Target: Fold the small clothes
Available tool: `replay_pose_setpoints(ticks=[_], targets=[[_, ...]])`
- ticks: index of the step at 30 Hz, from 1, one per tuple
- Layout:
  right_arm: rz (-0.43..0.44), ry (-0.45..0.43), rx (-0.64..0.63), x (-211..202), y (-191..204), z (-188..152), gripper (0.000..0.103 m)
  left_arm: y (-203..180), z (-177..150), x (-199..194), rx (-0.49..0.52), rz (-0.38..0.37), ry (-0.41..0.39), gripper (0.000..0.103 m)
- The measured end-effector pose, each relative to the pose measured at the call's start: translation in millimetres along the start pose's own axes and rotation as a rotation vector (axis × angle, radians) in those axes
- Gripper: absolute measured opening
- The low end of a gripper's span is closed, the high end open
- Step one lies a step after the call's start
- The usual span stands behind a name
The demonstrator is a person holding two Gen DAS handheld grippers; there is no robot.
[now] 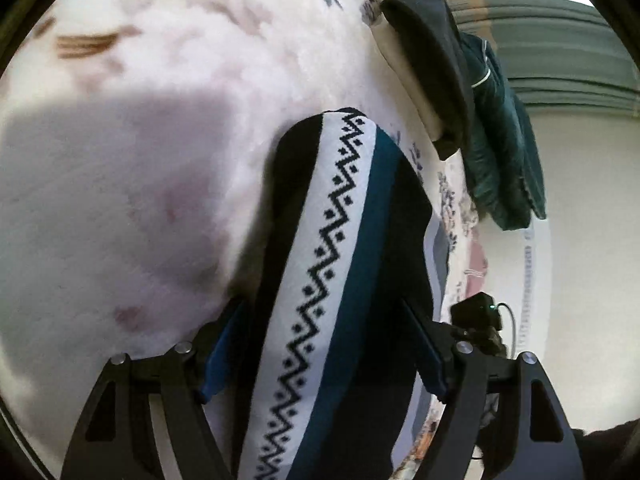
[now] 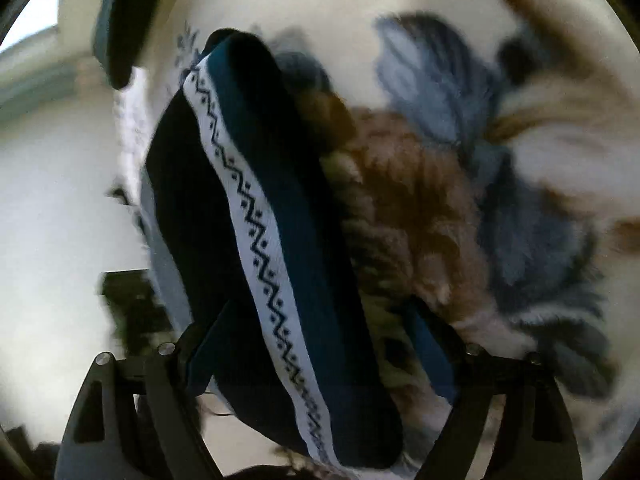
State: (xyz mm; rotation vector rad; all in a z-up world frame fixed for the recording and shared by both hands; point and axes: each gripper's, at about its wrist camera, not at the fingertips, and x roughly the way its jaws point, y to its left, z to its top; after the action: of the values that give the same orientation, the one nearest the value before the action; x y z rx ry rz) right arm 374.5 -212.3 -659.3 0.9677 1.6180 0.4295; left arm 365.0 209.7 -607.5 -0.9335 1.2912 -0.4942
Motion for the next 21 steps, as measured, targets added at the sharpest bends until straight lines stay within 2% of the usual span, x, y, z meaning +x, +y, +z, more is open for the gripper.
replay_pose_setpoints(ticks=[2,3,5,6,7,8,9,11,16,21], targets=[[0.146,0.018,-0.025,7.9,4.1,3.0,0.092,-0.3,-0.1,1.5,-0.006,-0.024,0.003,0.074],[0.184,0.037,-0.038,16.4,8.3,2.7,0.091,-2.2,-0.2,3.0,-0.003,-0.036,0.007,0.074],[0.201,0.068,-0.065,32.5,17.0,4.9,0.091,-4.2,2.3,7.9,0.005,-0.050,0.014,0.074],[0.198,0.084,-0.080,42.8,21.9,5.6,0.087,-7.5,3.1,10.3,0.012,-0.048,0.012,0.073],[0.178,0.085,-0.081,48.5,24.5,6.6,0.081,-10.6,3.4,10.8,0.018,-0.051,0.003,0.071],[0.169,0.083,-0.064,52.8,24.5,7.3,0.056,-15.1,0.9,7.1,0.026,-0.061,-0.014,0.053],[0.178,0.078,-0.043,54.5,23.9,7.6,0.043,-18.9,1.3,6.0,0.034,-0.044,-0.023,0.031],[0.171,0.042,-0.041,49.4,29.0,3.5,0.034,-25.1,4.0,1.3,0.042,-0.032,-0.043,0.028],[0.184,0.002,-0.058,29.8,57.1,-7.2,0.029,-58.2,22.0,-11.8,0.072,-0.005,-0.064,0.026],[0.202,-0.056,-0.109,-1.9,104.3,6.3,0.027,-108.0,68.6,-24.1,0.136,-0.017,-0.090,0.026]])
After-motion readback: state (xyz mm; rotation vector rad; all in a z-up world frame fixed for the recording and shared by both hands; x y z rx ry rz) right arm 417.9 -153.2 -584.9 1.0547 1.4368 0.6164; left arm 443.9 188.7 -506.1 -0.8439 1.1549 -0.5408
